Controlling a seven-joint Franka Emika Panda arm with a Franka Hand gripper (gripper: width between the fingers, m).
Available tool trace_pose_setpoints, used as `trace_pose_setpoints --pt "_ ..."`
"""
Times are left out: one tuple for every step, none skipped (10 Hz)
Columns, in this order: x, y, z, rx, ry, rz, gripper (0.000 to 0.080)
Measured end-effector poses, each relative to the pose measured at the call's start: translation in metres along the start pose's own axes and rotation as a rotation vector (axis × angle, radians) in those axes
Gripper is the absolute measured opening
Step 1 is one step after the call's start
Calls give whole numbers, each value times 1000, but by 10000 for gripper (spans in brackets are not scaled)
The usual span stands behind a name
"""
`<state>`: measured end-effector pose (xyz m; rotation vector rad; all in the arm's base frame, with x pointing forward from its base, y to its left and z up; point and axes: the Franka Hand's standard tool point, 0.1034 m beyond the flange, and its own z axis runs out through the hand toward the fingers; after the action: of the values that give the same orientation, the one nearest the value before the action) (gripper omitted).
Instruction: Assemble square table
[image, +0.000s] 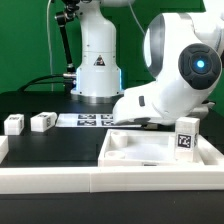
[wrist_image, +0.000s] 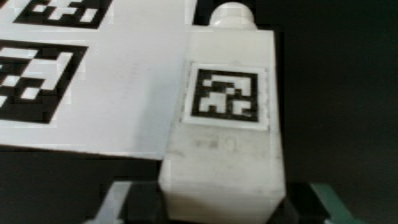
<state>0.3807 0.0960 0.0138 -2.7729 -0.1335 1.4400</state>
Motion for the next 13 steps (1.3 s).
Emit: trace_pose_setpoints --pt "-9 6 -13 14 -2 -5 285" --pt "-17 12 -26 28 3 -7 285" --pt "-25 17 -38 42 10 -3 287" --pt "-31 22 -51 53 25 -13 287" --pt "-35 25 -63 59 61 -20 287" --pt "-33 25 -58 58 59 -18 287" --pt "-30 25 -58 57 73 -17 287" --pt "-22 28 -64 55 160 -28 287" --pt "-19 37 -66 56 238 -31 287" --pt "-24 42 -74 60 283 -30 287" --pt "-25 46 -87 61 332 -27 287" --pt "-28 48 -98 59 400 -25 287" --pt "-32 49 -106 58 461 -24 287"
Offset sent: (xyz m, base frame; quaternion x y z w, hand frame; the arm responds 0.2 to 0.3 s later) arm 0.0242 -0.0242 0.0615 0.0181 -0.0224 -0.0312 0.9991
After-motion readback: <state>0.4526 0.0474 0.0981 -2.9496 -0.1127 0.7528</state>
